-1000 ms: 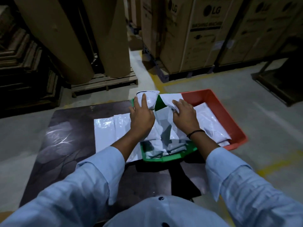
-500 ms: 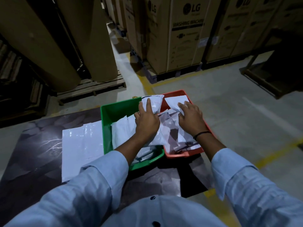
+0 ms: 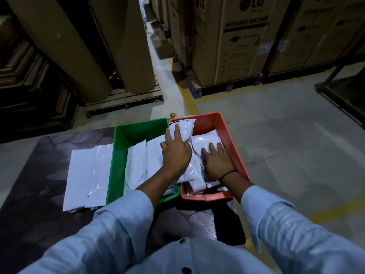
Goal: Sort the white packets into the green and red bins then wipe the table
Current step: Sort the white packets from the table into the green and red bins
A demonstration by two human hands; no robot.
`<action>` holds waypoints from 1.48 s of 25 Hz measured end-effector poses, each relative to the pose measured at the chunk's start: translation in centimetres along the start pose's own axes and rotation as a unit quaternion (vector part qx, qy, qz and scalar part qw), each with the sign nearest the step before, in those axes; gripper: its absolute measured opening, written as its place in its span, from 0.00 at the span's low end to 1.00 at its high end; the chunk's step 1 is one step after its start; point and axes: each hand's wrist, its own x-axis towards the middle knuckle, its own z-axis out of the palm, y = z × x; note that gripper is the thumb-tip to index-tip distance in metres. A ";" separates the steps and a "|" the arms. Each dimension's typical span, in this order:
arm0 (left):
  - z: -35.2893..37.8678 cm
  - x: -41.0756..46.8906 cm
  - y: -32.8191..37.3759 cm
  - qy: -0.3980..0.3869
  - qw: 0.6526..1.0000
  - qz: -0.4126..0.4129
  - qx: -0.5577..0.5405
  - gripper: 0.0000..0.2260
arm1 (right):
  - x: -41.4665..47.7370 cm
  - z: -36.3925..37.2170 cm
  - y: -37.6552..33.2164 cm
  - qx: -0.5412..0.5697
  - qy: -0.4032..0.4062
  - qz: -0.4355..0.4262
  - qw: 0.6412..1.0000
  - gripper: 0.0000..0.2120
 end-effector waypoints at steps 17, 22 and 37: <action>6.1 -0.1 1.2 0.057 0.994 0.004 0.096 0.33 | 0.8 -4.0 6.2 0.138 0.205 0.029 0.969 0.20; 9.7 -0.5 0.4 0.008 0.976 0.054 0.212 0.38 | 0.3 -2.8 6.8 0.155 0.161 -0.002 0.975 0.19; 12.4 0.8 -3.5 -0.101 0.981 0.052 0.159 0.43 | 0.0 -2.1 6.6 0.138 0.171 -0.010 0.975 0.16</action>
